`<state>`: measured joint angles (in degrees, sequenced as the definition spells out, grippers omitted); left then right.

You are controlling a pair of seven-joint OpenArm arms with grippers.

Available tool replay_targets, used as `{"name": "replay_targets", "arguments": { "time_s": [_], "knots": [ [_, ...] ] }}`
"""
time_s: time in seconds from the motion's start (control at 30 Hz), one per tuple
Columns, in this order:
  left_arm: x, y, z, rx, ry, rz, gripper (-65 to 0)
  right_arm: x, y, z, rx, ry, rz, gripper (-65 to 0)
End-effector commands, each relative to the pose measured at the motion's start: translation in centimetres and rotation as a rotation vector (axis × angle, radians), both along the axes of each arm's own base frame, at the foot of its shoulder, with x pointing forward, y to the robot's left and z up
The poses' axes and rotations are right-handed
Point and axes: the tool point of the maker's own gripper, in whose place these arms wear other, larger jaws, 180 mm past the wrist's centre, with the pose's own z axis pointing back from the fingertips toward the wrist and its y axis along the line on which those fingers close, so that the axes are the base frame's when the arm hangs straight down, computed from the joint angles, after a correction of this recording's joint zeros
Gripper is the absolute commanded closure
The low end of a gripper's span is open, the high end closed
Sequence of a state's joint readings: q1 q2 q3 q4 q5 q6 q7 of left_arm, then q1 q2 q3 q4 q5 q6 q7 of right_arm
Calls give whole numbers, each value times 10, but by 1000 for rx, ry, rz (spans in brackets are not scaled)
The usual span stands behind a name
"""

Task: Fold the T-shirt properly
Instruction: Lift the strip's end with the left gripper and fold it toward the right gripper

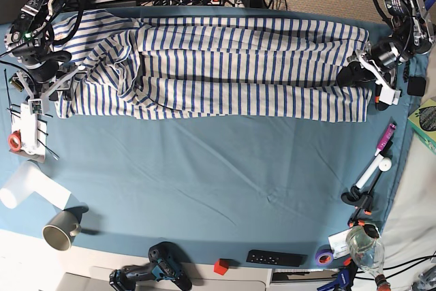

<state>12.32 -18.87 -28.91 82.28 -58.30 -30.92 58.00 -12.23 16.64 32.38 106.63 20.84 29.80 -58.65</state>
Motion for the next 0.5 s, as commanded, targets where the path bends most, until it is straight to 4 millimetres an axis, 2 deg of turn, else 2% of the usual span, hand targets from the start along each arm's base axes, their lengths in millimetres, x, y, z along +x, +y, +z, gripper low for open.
{"name": "replay_targets", "arguments": {
  "time_s": [0.0,0.2,0.47],
  "knots": [
    [-21,-11,-21,-17,119,-14,0,8,-4,16,-21,-52,3,-232],
    [-17,-13,-12,1,93,-35,0,6,-14,16,-44,-48,-51,-232],
    [1,-16,24,107,-31,-92,0,6,-17,16,-50,-47,-68,-232]
  ]
}}
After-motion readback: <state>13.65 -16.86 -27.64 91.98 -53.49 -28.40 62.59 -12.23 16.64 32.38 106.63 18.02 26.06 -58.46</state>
